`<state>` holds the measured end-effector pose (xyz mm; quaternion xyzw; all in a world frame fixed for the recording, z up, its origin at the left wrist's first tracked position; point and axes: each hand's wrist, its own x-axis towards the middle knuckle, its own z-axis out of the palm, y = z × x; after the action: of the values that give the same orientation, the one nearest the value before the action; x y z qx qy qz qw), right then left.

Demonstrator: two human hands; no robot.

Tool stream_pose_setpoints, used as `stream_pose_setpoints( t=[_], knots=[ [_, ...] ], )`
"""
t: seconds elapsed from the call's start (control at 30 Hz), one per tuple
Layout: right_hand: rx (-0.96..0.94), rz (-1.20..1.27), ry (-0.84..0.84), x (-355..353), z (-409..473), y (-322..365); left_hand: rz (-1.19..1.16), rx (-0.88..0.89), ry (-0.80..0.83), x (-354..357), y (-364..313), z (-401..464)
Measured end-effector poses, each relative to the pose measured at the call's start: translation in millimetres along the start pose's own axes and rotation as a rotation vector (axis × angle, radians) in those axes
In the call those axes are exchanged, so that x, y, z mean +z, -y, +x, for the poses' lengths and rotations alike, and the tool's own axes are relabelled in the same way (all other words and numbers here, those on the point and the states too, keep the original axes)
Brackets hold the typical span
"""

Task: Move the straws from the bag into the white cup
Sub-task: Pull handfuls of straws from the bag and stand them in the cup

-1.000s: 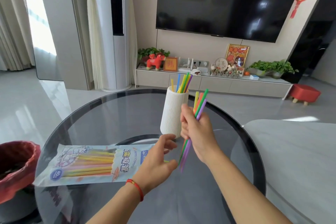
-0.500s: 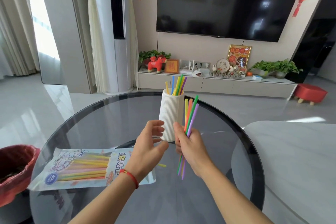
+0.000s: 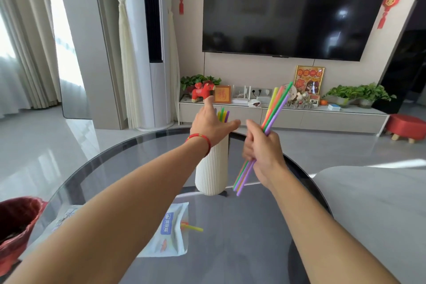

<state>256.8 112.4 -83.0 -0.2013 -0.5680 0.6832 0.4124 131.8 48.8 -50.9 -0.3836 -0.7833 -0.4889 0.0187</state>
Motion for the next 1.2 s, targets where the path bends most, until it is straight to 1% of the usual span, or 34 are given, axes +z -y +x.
stream_pose_setpoints(
  t=[0.07, 0.23, 0.3, 0.4, 0.47, 0.53, 0.67, 0.77, 0.83, 0.9, 0.97, 1.07, 1.13, 1.2],
  knots=[
    [-0.018, 0.112, -0.04, 1, 7, 13, 0.003, -0.059, -0.007, 2, 4, 8],
    [-0.071, 0.442, -0.182, 8, 32, 52, -0.185, -0.211, -0.021, -6, 18, 22],
    [-0.092, 0.498, -0.224, 14, 42, 60, -0.263, -0.26, -0.001, -8, 22, 27],
    [-0.108, 0.475, -0.268, 28, 55, 60, -0.335, -0.294, 0.04, -8, 25, 30],
    [-0.118, 0.411, -0.281, 38, 61, 54, -0.353, -0.289, 0.06, -7, 24, 31],
    [-0.13, 0.273, -0.265, 45, 66, 42, -0.366, -0.282, 0.068, -5, 25, 31],
    [-0.091, -0.27, -0.157, 48, 65, 12, -0.357, -0.236, 0.073, -8, 21, 26],
    [-0.046, -0.472, -0.104, 48, 63, 7, -0.425, -0.214, 0.114, -18, 19, 21],
    [0.029, -0.555, -0.044, 49, 61, 11, -0.485, -0.206, 0.13, -29, 21, 14],
    [0.063, -0.589, 0.038, 48, 59, 15, -0.518, -0.189, 0.145, -40, 27, 3],
    [0.043, -0.573, 0.077, 48, 57, 19, -0.528, -0.169, 0.149, -50, 36, -11],
    [0.017, -0.568, 0.075, 48, 50, 27, -0.494, -0.17, 0.145, -62, 51, -34],
    [-0.051, -0.637, 0.087, 48, 44, 31, -0.468, -0.171, 0.15, -68, 62, -48],
    [-0.138, -0.713, 0.087, 48, 36, 32, -0.393, -0.159, 0.164, -73, 73, -62]
  ],
)
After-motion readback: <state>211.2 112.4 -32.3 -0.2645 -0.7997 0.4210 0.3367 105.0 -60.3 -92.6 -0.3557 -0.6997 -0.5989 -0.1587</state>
